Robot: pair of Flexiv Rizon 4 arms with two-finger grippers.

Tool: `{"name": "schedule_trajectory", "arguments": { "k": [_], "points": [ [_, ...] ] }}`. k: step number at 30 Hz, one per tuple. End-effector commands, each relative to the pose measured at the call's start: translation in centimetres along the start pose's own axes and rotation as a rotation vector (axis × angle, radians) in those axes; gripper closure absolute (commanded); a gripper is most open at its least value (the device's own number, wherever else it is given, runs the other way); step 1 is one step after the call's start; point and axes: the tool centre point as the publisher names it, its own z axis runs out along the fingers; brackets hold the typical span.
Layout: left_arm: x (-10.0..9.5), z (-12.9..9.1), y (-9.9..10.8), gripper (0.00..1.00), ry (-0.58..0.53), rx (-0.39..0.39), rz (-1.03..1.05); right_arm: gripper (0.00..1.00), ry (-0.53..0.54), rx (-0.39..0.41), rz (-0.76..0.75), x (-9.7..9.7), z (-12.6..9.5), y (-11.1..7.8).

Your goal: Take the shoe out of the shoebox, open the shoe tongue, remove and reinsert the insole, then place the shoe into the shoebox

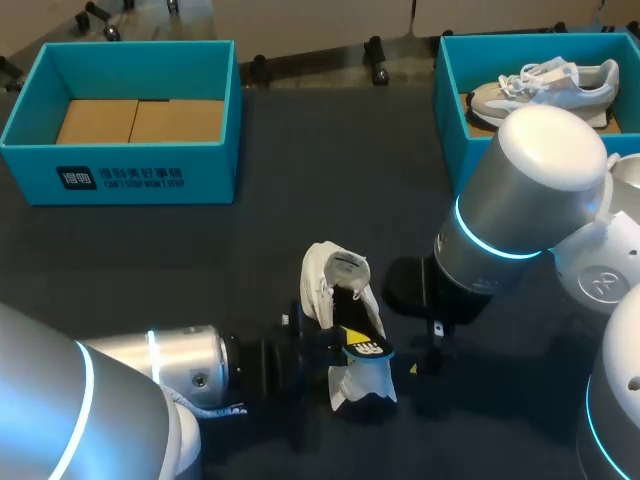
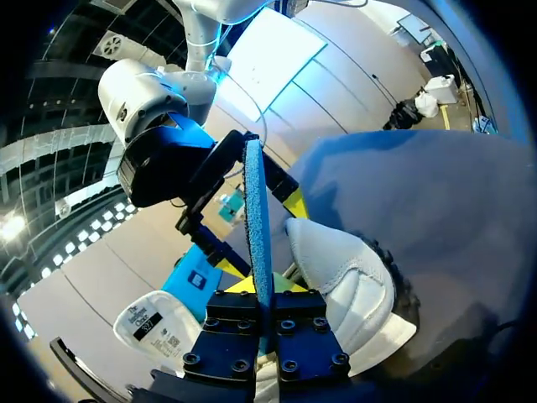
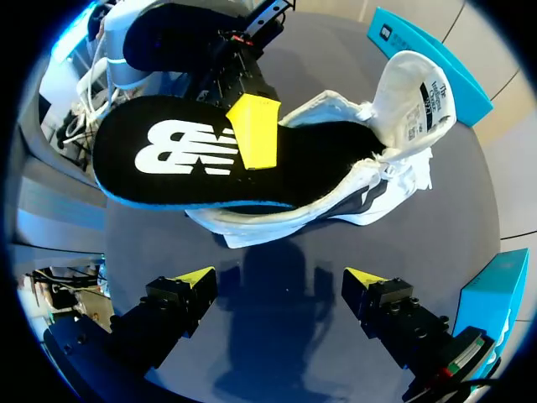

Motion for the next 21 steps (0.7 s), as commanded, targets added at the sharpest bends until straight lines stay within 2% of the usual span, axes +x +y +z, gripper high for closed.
{"name": "schedule_trajectory", "arguments": {
  "k": [1, 12, 20, 21],
  "points": [
    [-0.7, 1.1, 0.4, 1.0, 0.04, -0.026, 0.004, 0.0, -0.002, -0.004, -0.001, 0.1, 0.0, -0.2],
    [-1.2, 1.7, 2.6, 1.0, 0.054, -0.093, 0.015, 0.0, -0.002, -0.004, -0.001, 0.1, 0.0, -0.2],
    [-1.3, 1.0, 2.5, 1.0, 0.072, -0.076, -0.018, 0.0, -0.002, -0.004, -0.001, 0.1, 0.0, -0.2],
    [-1.3, 0.9, 2.5, 0.96, 0.074, -0.074, -0.02, 0.0, -0.002, -0.004, -0.001, 0.1, 0.0, -0.2]
  ]
}}
